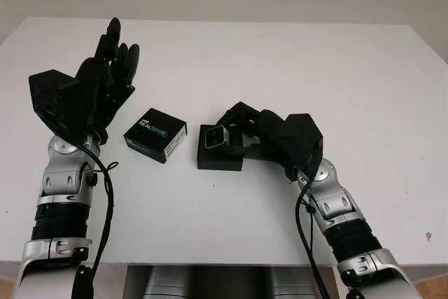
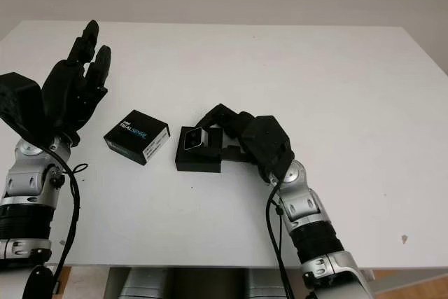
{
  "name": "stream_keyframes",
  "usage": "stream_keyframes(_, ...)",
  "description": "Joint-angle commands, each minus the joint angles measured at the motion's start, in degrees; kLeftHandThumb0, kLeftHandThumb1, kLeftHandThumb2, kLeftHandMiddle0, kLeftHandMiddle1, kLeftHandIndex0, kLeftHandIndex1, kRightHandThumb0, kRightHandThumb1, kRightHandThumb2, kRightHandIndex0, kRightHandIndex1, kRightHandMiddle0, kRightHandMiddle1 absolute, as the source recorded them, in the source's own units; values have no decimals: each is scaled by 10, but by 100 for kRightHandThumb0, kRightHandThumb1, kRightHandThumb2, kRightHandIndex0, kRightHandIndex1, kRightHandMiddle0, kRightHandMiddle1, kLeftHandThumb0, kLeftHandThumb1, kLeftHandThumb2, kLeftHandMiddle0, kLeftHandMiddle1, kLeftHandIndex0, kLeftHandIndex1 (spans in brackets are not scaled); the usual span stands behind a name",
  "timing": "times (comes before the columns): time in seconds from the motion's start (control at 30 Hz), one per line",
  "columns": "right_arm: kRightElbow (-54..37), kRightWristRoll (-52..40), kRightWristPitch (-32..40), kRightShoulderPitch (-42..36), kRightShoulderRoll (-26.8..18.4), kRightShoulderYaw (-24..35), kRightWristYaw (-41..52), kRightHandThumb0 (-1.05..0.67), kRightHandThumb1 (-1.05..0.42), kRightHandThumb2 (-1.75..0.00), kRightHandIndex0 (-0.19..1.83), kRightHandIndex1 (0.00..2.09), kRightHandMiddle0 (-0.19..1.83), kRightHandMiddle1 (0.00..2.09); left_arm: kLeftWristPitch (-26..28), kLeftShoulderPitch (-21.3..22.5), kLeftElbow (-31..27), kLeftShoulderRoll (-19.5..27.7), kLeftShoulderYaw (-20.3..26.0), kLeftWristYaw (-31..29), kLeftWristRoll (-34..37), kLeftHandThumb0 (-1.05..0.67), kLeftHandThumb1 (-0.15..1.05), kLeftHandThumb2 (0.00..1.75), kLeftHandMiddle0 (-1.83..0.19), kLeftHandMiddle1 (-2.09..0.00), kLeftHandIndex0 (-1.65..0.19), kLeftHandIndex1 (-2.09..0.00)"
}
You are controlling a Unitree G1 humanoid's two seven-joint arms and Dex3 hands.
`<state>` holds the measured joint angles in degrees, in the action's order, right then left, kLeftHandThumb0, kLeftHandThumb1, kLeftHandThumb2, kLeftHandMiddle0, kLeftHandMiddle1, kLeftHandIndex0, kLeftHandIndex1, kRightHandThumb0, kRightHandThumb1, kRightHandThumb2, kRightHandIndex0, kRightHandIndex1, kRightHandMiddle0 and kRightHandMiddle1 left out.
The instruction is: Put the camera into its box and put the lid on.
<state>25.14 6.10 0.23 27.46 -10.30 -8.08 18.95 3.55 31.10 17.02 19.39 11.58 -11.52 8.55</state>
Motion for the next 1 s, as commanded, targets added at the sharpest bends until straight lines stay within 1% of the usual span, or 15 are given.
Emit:
stream_keyframes(0.0,13,6,-1,-7,4,-10,1,-46,-93,-5,16,5,27,174,1,-7,-12,-2,3,-1,4,-68,105,45,13,-5,13,-5)
stream_keyframes(0.17,15,14,-10,-7,1,-15,1,-46,-93,-6,15,5,28,173,2,-8,-14,1,0,-1,1,-69,105,45,13,-5,13,-5)
stream_keyframes(0.27,18,27,-29,-8,-5,-20,-2,-48,-93,-5,15,5,27,172,3,-8,-12,1,1,-2,2,-69,105,45,13,-5,14,-5)
stream_keyframes(0.37,11,31,-27,-9,-8,-20,1,-50,-93,-5,12,4,21,164,5,-8,-13,2,0,-1,0,-70,105,46,13,-5,13,-5)
stream_keyframes(0.4,8,31,-24,-9,-9,-20,2,-51,-93,-5,10,3,16,157,5,-8,-13,2,0,-1,0,-70,105,45,13,-6,13,-6)
stream_keyframes(0.43,6,32,-22,-10,-10,-19,3,-52,-93,-5,8,3,10,143,5,-8,-13,1,0,-2,1,-69,105,45,13,-6,13,-6)
stream_keyframes(0.47,4,34,-24,-11,-11,-20,2,-53,-92,-5,7,3,8,137,4,-8,-13,1,0,-2,1,-69,105,45,12,-6,13,-6)
stream_keyframes(0.5,3,36,-29,-12,-13,-20,0,-55,-92,-5,4,3,6,123,3,-8,-13,1,0,-2,0,-69,105,45,12,-6,12,-6)
stream_keyframes(0.53,2,37,-33,-13,-15,-20,-2,-56,-91,-5,1,3,4,106,2,-8,-13,0,1,-4,2,-69,105,46,13,-5,13,-6)
stream_keyframes(0.63,-2,45,-49,-16,-20,-22,-9,-57,-91,-5,-4,3,5,80,10,-9,-17,1,0,0,0,-69,105,46,12,-5,12,-6)
stream_keyframes(0.83,-13,63,-86,-14,-34,-26,-20,-57,-92,-5,-9,4,8,54,9,-10,-20,1,0,1,-1,-69,105,46,12,-6,12,-6)
stream_keyframes(0.97,-15,66,-118,-8,-40,-20,-36,-60,-93,-6,-11,4,4,46,13,-11,-22,1,0,0,-1,-69,105,47,13,-5,12,-5)
